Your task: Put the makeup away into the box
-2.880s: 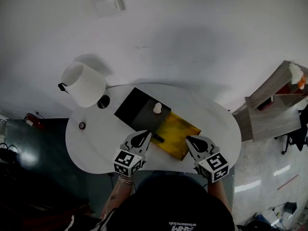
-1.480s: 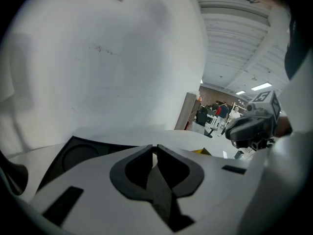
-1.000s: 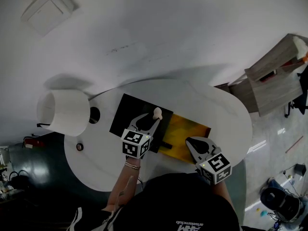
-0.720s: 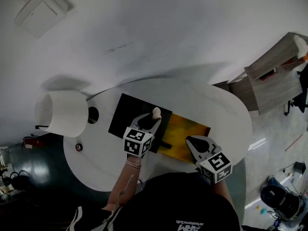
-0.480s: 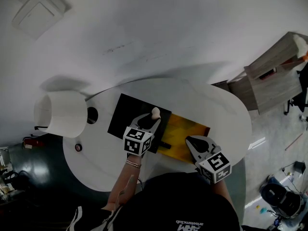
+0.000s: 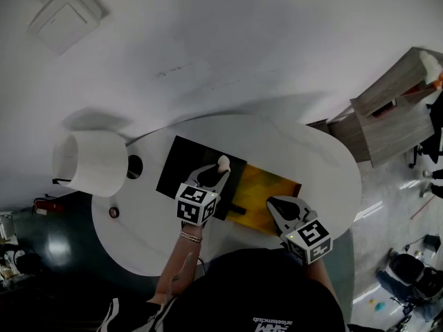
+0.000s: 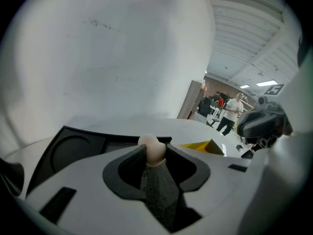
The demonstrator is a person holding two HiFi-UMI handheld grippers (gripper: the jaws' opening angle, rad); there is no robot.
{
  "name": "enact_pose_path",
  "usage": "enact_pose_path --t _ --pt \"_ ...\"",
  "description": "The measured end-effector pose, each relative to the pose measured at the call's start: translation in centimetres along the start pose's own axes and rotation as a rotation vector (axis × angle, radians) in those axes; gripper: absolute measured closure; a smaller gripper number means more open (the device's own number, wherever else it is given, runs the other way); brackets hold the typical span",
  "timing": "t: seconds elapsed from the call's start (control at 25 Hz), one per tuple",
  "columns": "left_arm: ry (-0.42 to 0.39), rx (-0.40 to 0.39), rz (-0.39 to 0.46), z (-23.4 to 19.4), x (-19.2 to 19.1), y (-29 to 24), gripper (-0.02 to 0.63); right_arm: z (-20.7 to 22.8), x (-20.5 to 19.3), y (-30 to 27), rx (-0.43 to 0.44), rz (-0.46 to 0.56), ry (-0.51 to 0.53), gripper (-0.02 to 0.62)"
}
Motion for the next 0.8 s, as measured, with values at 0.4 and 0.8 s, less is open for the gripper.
enact_pose_path --t 0.4,0.8 --pt "-0.011 0.022 0.068 1.3 1.5 2.6 0.471 -1.2 0.0 1.1 0.02 0.023 0.041 0.566" --pt "-0.037 0.006 0.099 4.7 2.2 3.7 0.469 -1.8 -1.1 3.2 0.016 0.029 0.058 0.566"
Point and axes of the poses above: the fingertips, and each gripper's own axes: y backward along the fingers, z to its right, x out of its top, the point moved 1 cm from there along y, backward along the fingers, and after that the axes turned 7 degrees about -y, right-handed, at the moved point
